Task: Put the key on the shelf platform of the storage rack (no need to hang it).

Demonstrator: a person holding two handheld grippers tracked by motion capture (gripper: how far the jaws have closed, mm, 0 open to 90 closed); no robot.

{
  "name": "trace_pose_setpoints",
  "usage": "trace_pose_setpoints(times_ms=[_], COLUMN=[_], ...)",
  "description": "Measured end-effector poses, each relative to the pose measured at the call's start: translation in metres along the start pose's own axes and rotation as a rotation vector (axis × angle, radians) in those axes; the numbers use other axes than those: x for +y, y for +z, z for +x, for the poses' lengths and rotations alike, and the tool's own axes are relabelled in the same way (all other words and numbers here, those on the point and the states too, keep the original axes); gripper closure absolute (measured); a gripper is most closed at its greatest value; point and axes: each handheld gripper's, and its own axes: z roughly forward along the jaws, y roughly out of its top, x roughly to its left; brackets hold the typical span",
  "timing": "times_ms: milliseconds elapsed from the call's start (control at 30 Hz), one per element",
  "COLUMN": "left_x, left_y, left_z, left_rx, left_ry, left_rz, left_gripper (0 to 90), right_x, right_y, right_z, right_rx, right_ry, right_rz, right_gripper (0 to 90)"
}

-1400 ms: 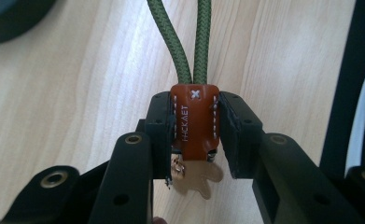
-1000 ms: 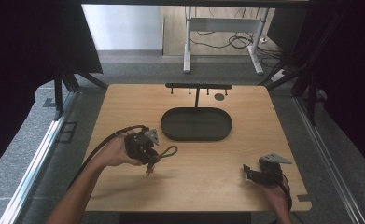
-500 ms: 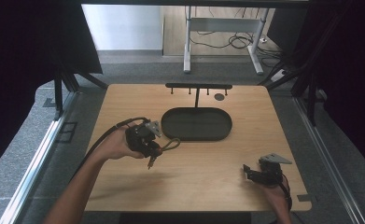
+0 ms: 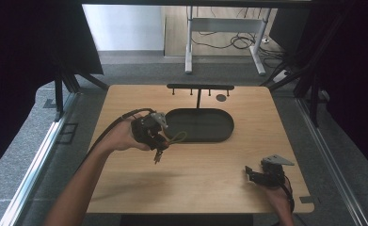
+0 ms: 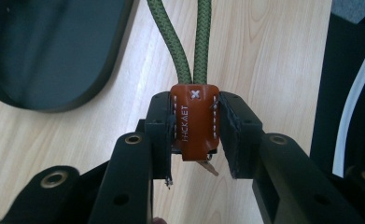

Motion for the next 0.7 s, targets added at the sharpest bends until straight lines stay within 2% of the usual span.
trace_pose_setpoints(times_ms=[700], left_x=[0.020], left_y=[0.004], left_z=[0.024], left_rx=[0.015], left_ry=[-0.024], left_rz=[0.048], left_gripper=[66.9], right_x=[0.000], right_y=[0.000], right_z=[0.000], right_rx=[-0.002], right_ry=[-0.002], right_rz=[0.000], right_gripper=[26.5])
